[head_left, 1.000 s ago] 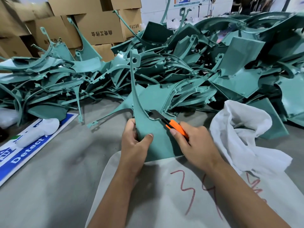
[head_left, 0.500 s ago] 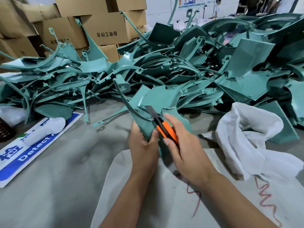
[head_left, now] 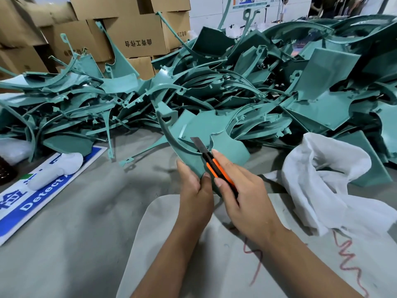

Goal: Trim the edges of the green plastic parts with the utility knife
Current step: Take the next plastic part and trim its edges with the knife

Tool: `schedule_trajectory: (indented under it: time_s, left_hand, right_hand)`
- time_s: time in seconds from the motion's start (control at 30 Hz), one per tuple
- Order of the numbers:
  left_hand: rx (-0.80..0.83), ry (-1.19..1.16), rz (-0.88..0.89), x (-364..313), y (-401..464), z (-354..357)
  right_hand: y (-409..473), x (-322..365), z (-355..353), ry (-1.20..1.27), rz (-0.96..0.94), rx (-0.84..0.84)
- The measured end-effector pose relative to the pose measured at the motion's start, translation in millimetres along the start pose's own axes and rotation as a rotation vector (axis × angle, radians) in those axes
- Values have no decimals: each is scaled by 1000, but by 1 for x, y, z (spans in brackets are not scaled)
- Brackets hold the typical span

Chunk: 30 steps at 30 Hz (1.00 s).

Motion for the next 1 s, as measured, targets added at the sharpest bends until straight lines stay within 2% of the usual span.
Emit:
schedule_trajectory:
  time_s: [0.1, 0.37, 0.47, 0.57, 0.67, 0.77, 0.83, 1.0]
  left_hand:
    - [21, 68, 30, -1, -1, -2]
    - [-33, 27, 44, -3, -4, -5]
    - [-27, 52, 55, -6, -1, -7]
    - [-73, 29, -24, -2, 9, -16]
    - [-68, -15, -173, 7, 21, -34]
    - [113, 81, -236, 9, 23, -46]
    - [259, 271, -144, 4, 20, -48]
    - [297, 483, -69, 0, 19, -50]
  right_hand:
    - [0, -2, -1, -28, 3, -8]
    - [-1, -9, -4, -232, 80, -15]
    - [0, -7, -13, -227, 75, -94]
    - [7, -12, -32, -155, 52, -255]
    - [12, -25, -54, -212, -29, -312]
    - [14, -35, -67, -181, -102, -252]
    - [14, -39, -68, -171, -85, -179]
    - [10, -36, -56, -221, -32, 30]
Point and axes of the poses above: each hand's wrist, its own y-axis towards the middle knuckle, its own z-axis out of the palm, x = y × z, the point moved 3 cm from there along y, towards the middle knuckle, and after that the axes turned 2 degrees about -z, right-handed, at the moved point
